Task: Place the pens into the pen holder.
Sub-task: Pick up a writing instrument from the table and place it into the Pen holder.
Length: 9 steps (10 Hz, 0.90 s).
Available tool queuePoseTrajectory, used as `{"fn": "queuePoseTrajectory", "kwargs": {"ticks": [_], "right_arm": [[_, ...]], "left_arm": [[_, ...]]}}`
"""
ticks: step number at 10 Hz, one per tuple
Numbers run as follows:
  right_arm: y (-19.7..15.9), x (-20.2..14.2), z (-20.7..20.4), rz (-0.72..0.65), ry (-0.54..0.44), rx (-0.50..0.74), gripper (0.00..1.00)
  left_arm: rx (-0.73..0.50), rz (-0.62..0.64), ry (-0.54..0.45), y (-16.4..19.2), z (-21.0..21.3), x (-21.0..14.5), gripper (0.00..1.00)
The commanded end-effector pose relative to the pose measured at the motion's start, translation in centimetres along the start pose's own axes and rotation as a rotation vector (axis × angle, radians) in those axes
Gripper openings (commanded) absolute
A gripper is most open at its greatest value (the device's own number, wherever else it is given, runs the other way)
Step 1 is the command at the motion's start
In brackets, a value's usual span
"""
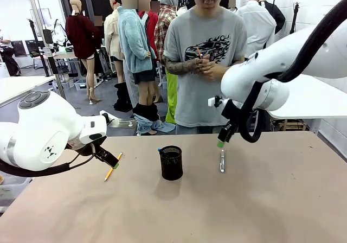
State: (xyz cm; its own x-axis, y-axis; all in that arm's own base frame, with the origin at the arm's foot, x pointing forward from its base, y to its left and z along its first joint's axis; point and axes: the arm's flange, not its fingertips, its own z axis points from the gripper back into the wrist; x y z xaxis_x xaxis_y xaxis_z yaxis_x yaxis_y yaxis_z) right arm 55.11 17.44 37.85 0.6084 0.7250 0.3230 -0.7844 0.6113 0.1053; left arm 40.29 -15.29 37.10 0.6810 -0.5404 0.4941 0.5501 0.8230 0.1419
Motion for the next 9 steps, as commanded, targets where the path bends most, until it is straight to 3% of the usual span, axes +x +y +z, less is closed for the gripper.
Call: {"fn": "queuePoseTrajectory", "kwargs": {"ticks": [1,4,7,9], "right_arm": [[1.1,6.6,1.7,-0.131,0.186,0.067,0.59],[1.4,7.4,0.3,-0.23,0.281,0.008,0.59],[1.7,6.8,-2.3,-0.38,0.394,-0.163,0.59],[1.7,5.9,-3.9,-0.443,0.396,-0.202,0.59]], "left_arm": [[0.0,0.005,-0.001,0.2,0.1,-0.1,1.0],[0.0,0.005,-0.001,0.2,0.1,-0.1,1.0],[0.0,0.005,-0.001,0.2,0.1,-0.1,1.0],[0.0,0.005,-0.001,0.2,0.1,-0.1,1.0]]}}
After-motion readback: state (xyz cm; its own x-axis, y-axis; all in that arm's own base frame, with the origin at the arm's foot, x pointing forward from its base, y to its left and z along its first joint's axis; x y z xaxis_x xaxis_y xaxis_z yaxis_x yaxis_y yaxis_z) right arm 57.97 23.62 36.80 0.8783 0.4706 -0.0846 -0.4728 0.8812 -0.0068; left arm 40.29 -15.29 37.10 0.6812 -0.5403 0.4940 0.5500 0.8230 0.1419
